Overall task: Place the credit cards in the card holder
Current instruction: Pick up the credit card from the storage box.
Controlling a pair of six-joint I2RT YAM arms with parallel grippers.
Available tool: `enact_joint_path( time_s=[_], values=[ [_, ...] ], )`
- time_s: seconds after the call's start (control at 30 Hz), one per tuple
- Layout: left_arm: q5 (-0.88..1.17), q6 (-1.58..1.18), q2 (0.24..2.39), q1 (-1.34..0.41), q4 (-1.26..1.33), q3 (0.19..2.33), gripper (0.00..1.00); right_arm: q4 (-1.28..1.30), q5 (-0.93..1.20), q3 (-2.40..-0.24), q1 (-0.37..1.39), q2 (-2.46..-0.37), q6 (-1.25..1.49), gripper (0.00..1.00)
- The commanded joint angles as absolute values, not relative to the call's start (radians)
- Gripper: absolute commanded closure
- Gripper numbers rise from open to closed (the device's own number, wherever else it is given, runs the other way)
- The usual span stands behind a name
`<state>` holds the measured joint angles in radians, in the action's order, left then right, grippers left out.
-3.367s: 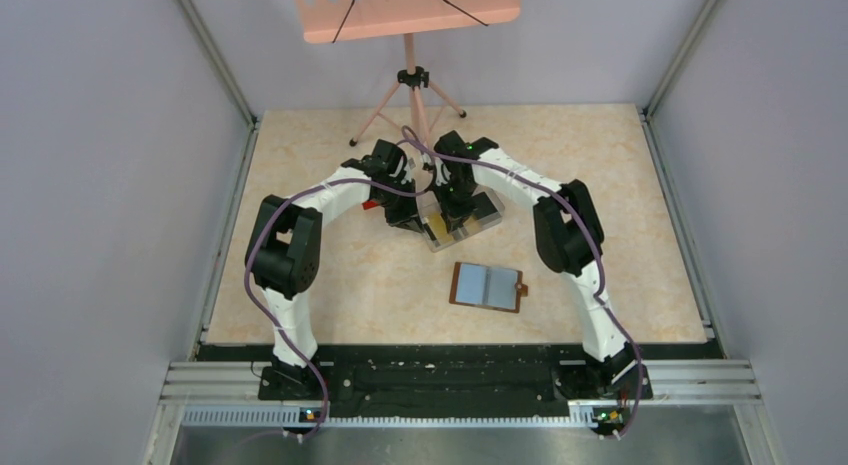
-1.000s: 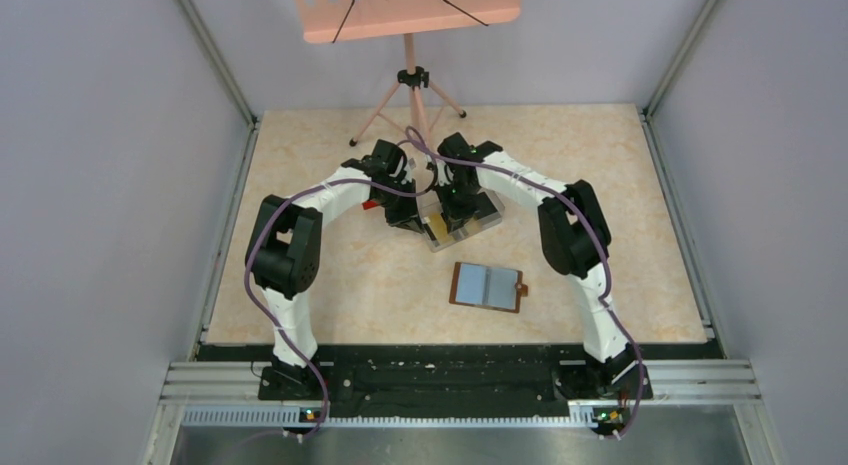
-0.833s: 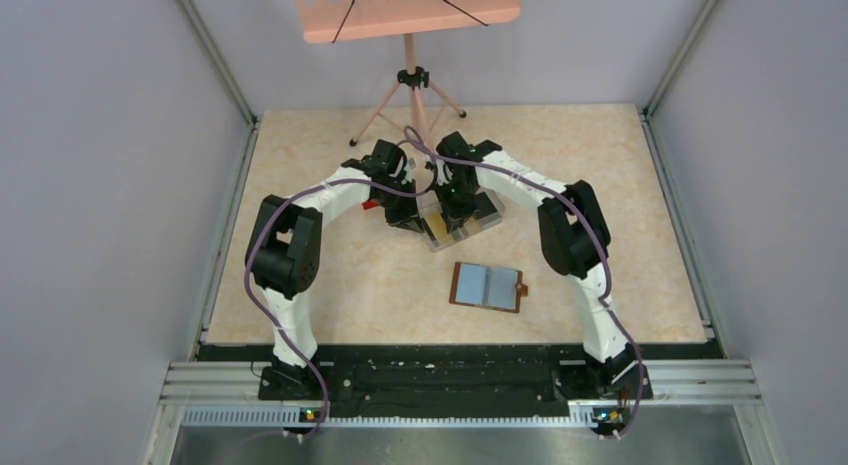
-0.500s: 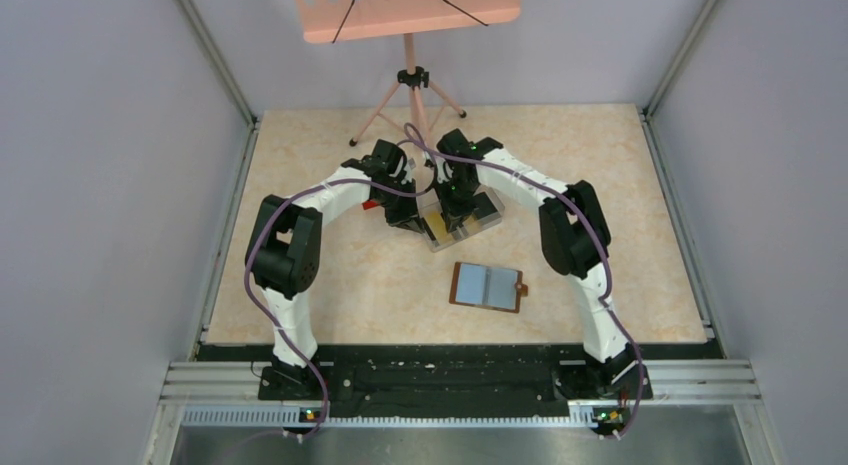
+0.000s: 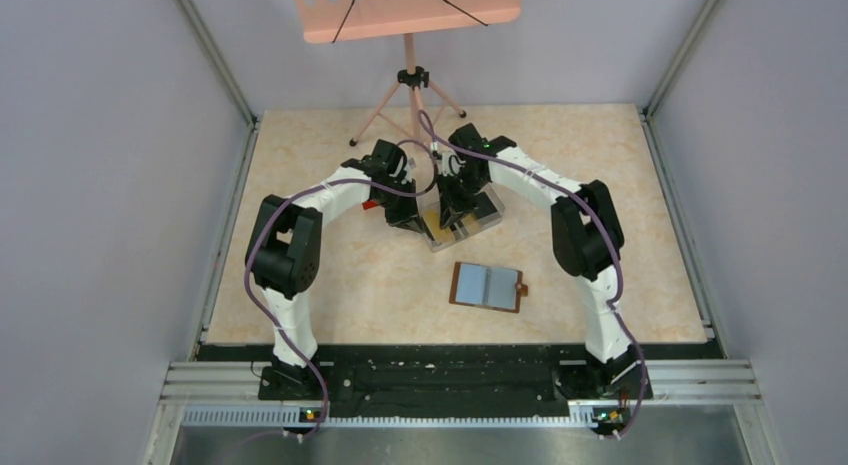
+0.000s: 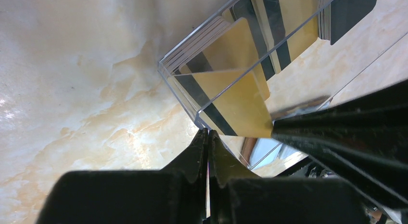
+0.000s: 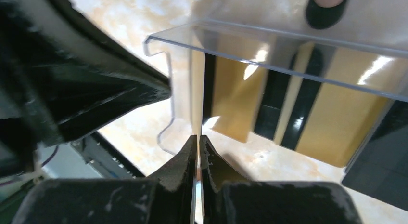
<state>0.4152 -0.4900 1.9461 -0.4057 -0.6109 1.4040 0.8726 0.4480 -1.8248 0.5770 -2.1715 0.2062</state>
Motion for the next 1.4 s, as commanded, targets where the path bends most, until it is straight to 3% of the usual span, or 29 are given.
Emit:
enact_joint_path(
  time_s=[0.0, 0.27, 0.43, 0.6, 0.73, 0.87, 1.03, 1.23, 1.37],
  values=[
    [0.438, -0.474, 1.985, -0.422, -0.604, 1.388, 1.0, 0.715, 0.62, -1.806, 0.59, -2.125, 0.265, 0.95],
    [0.436, -0.474, 1.985, -0.422, -0.608, 1.388, 1.0, 0.695, 0.625, -1.778, 0.585, -2.151, 0.27, 0.77],
    [0.433, -0.474, 1.981, -0.422, -0.609, 1.389, 1.0, 0.719, 0.595, -1.783, 0.584, -2.168, 0.247, 0.72],
    [0.426, -0.476, 1.973, -0.422, -0.609, 1.389, 1.0, 0.741, 0.57, -1.786, 0.584, -2.188, 0.217, 0.81],
    [0.41, -0.471, 1.957, -0.422, -0.618, 1.397, 1.0, 0.742, 0.569, -1.782, 0.584, -2.193, 0.205, 1.0],
    [0.36, -0.449, 1.931, -0.422, -0.65, 1.434, 0.99, 0.737, 0.601, -1.786, 0.573, -2.18, 0.202, 1.0],
    [0.294, -0.473, 1.838, -0.421, -0.64, 1.446, 0.88, 0.727, 0.57, -1.758, 0.562, -2.082, 0.203, 1.0],
    [0.25, -0.517, 1.654, -0.422, -0.569, 1.394, 0.62, 0.571, 0.572, -1.61, 0.545, -1.904, 0.271, 1.0],
    [0.285, -0.563, 1.543, -0.421, -0.475, 1.32, 0.56, 0.448, 0.633, -1.489, 0.509, -1.804, 0.341, 1.0]
  ],
)
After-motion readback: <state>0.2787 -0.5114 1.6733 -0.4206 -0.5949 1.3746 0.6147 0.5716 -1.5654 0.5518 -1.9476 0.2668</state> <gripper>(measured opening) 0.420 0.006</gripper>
